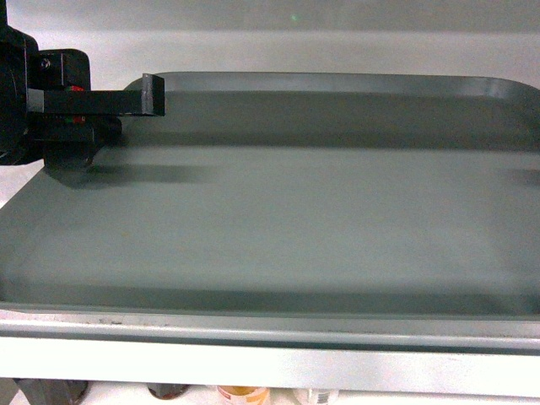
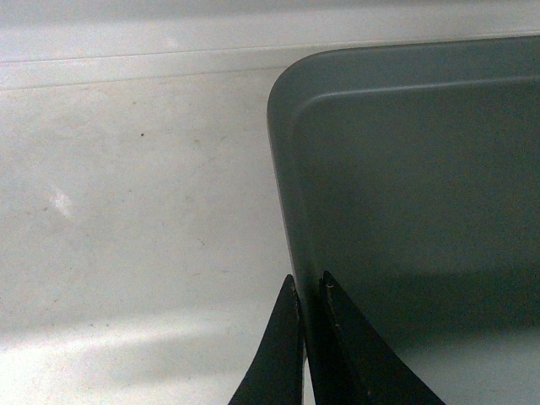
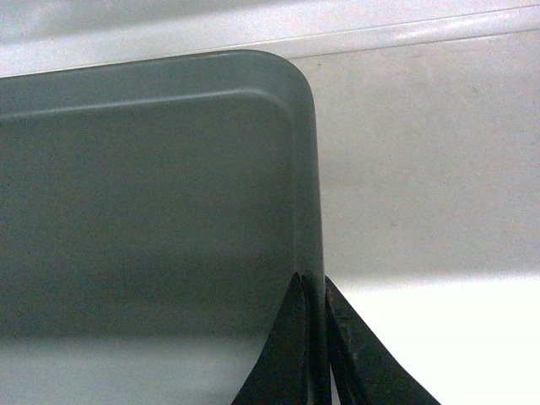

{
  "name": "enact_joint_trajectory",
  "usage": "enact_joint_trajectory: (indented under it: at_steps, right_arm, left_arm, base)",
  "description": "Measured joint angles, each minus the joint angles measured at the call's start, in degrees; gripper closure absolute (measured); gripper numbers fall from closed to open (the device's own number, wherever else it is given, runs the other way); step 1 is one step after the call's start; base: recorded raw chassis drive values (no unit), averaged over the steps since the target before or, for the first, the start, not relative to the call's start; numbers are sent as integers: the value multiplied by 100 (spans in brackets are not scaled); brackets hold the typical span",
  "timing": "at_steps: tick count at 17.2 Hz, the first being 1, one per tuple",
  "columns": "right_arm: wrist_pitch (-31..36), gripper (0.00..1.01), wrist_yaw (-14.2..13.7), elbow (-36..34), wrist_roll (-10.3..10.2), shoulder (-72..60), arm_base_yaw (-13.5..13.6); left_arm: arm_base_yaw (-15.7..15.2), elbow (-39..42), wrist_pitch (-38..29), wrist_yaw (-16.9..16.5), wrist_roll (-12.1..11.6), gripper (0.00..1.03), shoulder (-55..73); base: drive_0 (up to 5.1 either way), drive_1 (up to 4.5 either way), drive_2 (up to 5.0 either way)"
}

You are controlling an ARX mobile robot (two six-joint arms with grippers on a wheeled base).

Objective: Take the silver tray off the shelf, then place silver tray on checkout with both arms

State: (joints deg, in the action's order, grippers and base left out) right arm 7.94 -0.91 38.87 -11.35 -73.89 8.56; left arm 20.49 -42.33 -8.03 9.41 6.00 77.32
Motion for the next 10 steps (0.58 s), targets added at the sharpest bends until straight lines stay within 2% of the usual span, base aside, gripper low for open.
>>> enact_joint_trajectory:
  at_steps: [10]
  right_arm:
    - [-4,98,-9,-11,0,13,-26]
  left_arm:
    - [20,-4,-13,2,0,99,20]
  base:
    - [14,-396,424]
